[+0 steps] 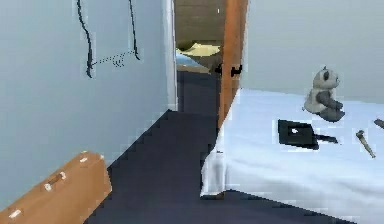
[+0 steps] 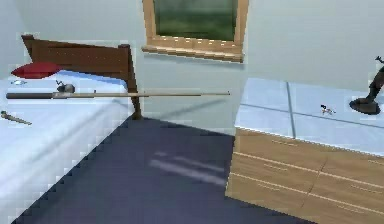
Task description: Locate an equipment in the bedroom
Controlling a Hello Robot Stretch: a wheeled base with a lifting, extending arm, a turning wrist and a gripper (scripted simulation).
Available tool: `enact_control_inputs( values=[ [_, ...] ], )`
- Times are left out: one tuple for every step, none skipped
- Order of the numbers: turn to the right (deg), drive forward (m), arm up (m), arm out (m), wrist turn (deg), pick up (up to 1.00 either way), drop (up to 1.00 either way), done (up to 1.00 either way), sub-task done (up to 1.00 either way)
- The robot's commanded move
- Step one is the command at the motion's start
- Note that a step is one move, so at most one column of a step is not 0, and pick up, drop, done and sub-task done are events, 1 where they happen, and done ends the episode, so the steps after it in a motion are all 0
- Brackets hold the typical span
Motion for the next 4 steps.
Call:
enact_control_inputs(
  values=[
    [-3.0,0.0,0.0,0.0,0.0,0.0,0.0,0.0,0.0],
    [45.0,0.0,0.0,0.0,0.0,0.0,0.0,0.0,0.0],
    [3.0,0.0,0.0,0.0,0.0,0.0,0.0,0.0,0.0],
    [0.0,0.3,0.0,0.0,0.0,0.0,0.0,0.0,0.0]
  ],
)
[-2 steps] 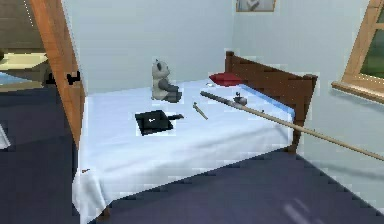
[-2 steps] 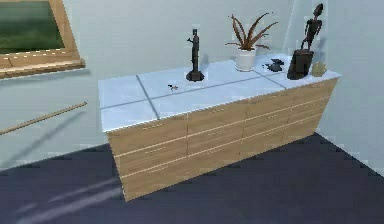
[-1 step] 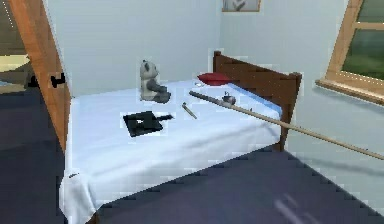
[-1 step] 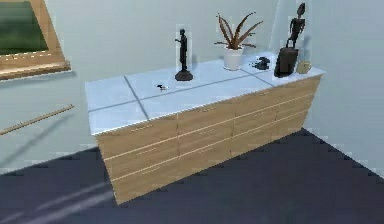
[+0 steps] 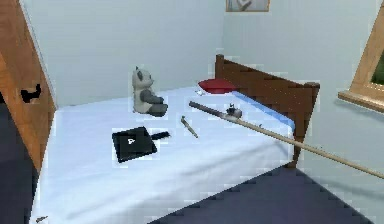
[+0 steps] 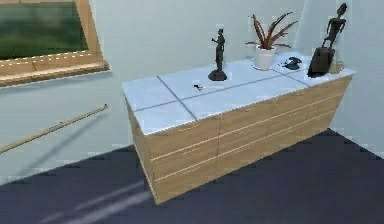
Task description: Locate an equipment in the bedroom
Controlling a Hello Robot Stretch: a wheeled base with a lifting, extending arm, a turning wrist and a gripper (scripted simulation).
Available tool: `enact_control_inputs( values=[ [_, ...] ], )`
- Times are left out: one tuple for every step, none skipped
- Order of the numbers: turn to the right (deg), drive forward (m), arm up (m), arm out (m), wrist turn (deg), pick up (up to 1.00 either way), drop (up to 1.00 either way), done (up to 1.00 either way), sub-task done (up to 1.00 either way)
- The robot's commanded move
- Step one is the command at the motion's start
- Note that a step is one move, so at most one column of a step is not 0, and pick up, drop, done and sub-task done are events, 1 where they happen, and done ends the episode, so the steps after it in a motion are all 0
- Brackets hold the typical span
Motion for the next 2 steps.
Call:
enact_control_inputs(
  values=[
    [-45.0,0.0,0.0,0.0,0.0,0.0,0.0,0.0,0.0],
    [-33.0,0.0,0.0,0.0,0.0,0.0,0.0,0.0,0.0]
  ],
)
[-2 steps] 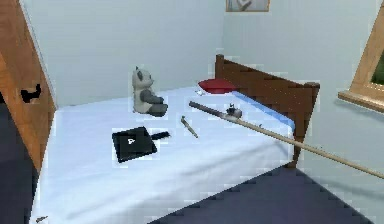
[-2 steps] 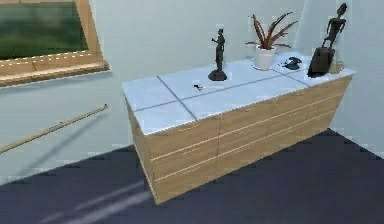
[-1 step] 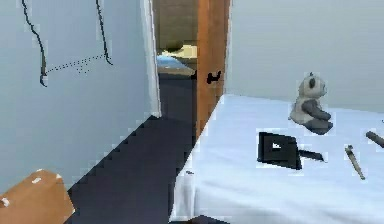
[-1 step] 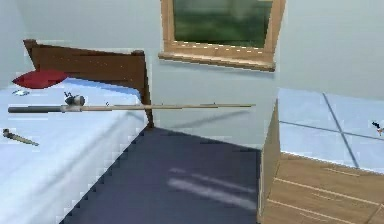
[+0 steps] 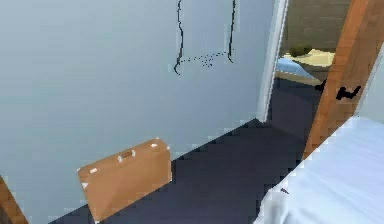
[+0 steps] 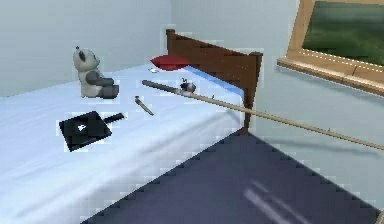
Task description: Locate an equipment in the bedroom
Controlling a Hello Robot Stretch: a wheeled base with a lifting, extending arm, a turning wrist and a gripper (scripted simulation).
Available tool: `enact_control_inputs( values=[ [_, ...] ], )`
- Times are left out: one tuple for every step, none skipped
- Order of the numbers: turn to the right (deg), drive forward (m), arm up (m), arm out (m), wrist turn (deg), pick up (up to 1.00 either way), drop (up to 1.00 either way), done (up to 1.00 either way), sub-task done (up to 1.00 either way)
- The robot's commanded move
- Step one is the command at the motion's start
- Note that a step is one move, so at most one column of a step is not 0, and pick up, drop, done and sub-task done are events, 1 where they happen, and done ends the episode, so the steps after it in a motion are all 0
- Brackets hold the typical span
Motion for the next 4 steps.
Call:
enact_control_inputs(
  values=[
    [-3.0,0.0,0.0,0.0,0.0,0.0,0.0,0.0,0.0],
    [0.0,0.8,0.0,0.0,0.0,0.0,0.0,0.0,0.0],
    [27.0,0.0,0.0,0.0,0.0,0.0,0.0,0.0,0.0],
    [0.0,0.3,0.0,0.0,0.0,0.0,0.0,0.0,0.0]
  ],
)
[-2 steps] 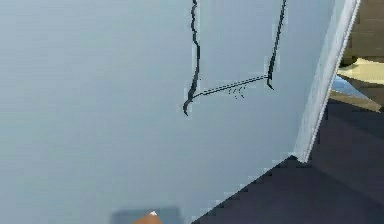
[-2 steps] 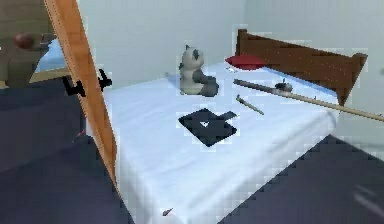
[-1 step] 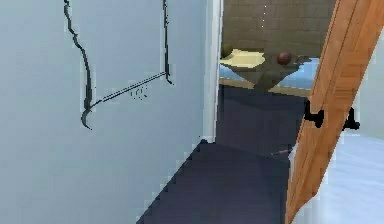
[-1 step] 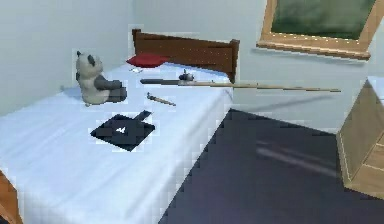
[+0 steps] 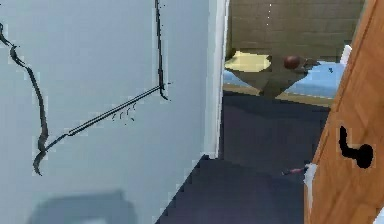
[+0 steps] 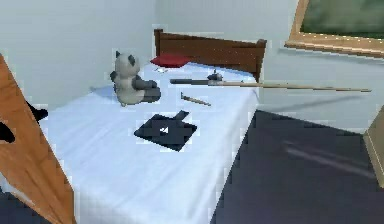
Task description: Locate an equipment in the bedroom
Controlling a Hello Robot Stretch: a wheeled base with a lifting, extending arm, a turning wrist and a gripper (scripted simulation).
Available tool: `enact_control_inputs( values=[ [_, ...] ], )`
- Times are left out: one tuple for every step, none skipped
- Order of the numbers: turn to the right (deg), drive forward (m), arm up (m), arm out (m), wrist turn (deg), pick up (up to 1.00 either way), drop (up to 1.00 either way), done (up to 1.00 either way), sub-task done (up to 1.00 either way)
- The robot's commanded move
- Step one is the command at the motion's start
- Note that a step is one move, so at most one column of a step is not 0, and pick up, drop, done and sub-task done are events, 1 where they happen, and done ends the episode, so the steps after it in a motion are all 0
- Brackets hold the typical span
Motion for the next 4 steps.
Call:
enact_control_inputs(
  values=[
    [24.0,0.0,0.0,0.0,0.0,0.0,0.0,0.0,0.0],
    [0.0,0.75,0.0,0.0,0.0,0.0,0.0,0.0,0.0],
    [0.0,1.0,0.0,0.0,0.0,0.0,0.0,0.0,0.0],
    [3.0,0.0,0.0,0.0,0.0,0.0,0.0,0.0,0.0]
  ],
)
